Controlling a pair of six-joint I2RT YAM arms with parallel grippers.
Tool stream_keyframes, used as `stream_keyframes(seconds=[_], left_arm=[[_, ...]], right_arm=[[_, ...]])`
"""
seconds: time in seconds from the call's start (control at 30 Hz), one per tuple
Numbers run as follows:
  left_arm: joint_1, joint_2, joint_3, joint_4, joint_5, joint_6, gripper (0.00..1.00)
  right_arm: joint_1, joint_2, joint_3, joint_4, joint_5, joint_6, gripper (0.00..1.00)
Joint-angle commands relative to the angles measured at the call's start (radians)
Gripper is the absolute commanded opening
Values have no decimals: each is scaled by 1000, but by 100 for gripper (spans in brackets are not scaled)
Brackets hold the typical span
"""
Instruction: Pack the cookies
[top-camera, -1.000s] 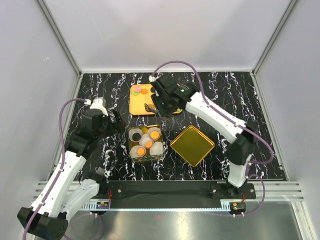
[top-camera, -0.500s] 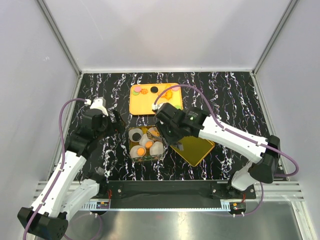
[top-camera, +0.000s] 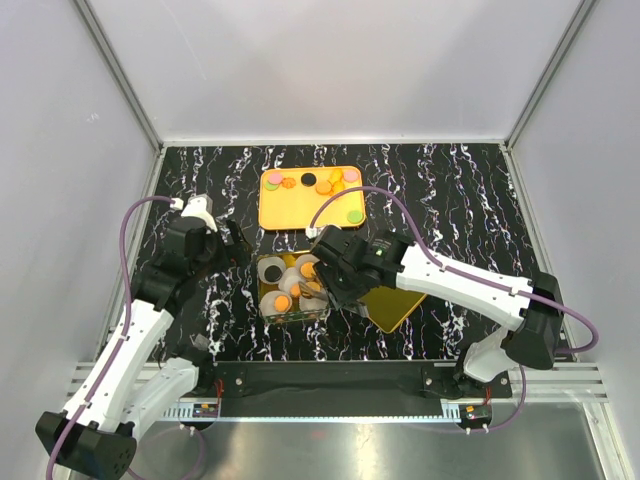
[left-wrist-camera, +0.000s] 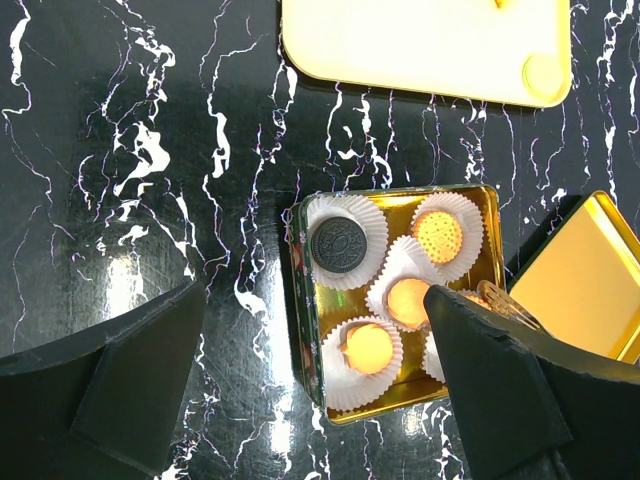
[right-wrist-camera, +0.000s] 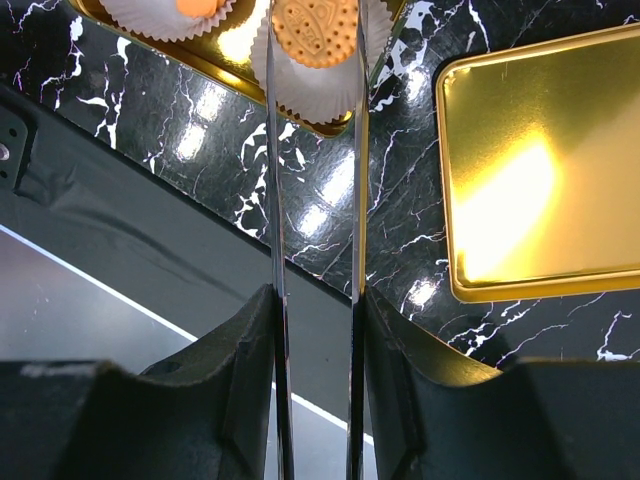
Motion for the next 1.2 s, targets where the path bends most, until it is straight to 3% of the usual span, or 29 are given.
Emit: stream_keyframes(seconds=[0.0,1.17], left_arm=[[5,1,0,43,16,5,99],[5,3,0,45,21,4,99]], right_arm=[[14,-39,-11,46,0,20,40],[25,-77,-25,22,25,40,40]])
